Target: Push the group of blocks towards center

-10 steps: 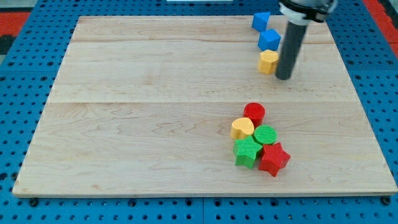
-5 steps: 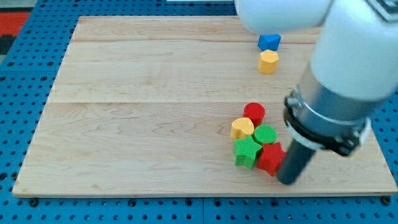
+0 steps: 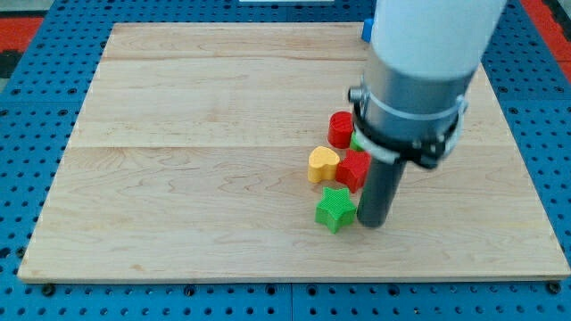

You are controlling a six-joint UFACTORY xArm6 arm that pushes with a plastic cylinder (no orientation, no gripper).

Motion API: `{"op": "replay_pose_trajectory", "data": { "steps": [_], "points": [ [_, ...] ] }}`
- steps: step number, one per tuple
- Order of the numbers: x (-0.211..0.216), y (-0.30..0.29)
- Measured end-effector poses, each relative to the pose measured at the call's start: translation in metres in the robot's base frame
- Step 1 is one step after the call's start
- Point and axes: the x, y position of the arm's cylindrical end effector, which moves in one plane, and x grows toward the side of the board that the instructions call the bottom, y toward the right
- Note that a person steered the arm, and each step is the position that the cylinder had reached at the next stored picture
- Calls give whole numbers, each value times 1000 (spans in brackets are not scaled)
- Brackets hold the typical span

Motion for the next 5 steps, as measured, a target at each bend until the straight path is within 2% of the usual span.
{"op": "replay_pose_trajectory", "data": {
  "steps": [1,2,3,4,5],
  "points": [
    [1,-70],
    [-49,-74],
    [-75,-67],
    [-78,-96],
    [-111,-114]
  ]
}}
